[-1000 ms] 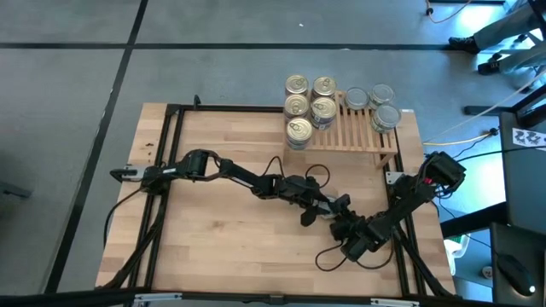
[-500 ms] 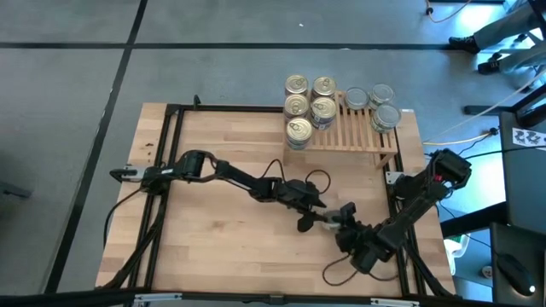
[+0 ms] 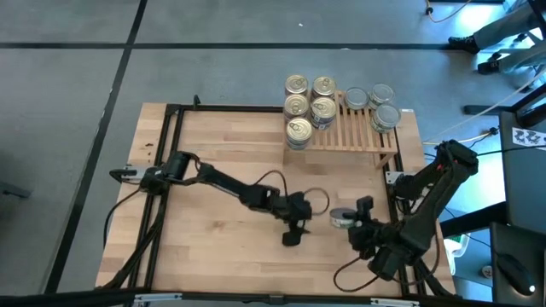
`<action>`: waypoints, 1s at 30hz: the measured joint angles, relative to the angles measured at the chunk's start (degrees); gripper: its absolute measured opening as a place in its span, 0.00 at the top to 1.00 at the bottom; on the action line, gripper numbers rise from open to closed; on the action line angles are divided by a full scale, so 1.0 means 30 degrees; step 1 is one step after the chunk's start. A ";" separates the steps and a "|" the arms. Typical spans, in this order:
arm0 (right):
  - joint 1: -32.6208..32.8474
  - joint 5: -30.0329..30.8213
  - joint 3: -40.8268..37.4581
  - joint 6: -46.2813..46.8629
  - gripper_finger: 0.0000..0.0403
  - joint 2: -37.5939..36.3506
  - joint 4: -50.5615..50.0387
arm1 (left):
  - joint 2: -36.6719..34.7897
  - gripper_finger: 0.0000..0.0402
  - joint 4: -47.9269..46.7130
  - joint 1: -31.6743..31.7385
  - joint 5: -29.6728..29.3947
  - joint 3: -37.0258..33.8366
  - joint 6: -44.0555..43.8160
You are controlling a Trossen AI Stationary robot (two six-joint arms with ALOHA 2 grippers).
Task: Stack canned seafood by type on shelf
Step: Stack the green tuna can on top of the green tuna can on the shelf
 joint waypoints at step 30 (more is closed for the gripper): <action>-1.6731 0.6012 0.1267 -0.9838 0.65 -0.7266 -0.0388 | -0.7630 0.41 0.1741 -0.3380 -0.7263 -0.9386 0.1031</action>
